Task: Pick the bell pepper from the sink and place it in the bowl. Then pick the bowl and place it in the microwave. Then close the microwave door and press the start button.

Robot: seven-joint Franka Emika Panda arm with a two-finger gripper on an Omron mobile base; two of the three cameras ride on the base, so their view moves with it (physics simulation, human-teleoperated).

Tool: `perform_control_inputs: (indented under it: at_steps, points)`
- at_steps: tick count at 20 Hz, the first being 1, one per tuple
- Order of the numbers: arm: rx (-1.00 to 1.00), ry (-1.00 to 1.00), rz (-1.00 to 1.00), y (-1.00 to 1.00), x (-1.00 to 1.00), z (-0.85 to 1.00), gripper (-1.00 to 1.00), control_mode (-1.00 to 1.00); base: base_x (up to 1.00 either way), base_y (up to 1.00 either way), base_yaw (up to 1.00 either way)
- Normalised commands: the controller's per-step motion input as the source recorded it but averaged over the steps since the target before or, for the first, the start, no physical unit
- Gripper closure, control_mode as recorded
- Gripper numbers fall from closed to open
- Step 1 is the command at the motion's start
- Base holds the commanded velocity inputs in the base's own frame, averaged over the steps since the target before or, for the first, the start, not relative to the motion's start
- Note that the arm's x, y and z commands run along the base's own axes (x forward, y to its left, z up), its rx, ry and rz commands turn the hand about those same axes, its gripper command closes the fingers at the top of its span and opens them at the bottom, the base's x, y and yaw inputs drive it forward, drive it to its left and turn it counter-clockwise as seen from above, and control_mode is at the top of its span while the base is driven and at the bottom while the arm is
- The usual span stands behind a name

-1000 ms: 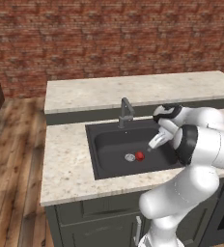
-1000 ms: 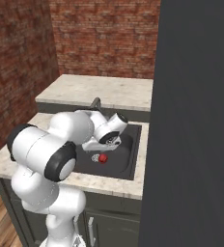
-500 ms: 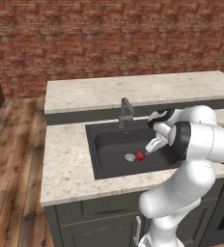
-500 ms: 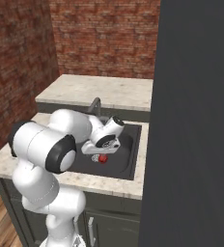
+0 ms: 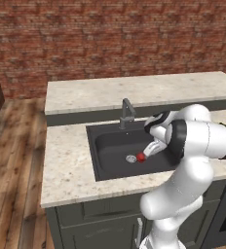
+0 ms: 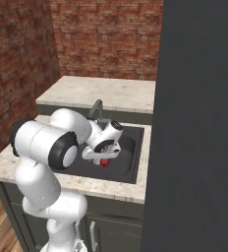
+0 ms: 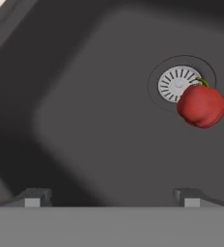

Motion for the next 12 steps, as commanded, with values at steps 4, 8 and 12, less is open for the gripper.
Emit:
perform_control_inputs:
  at_steps: [4,8,12]
  points:
    - [-0.02,0.0,-0.03,0.13,0.18,-0.11,-1.0,-1.0,0.0,0.0,0.0]
    - [0.0,0.0,-0.03,0.0,0.18,-0.13,-1.0,-1.0,0.0,0.0,0.0]
    - [0.0,0.0,-0.04,0.0,0.34,-0.1,-1.0,-1.0,0.0,0.0,0.0]
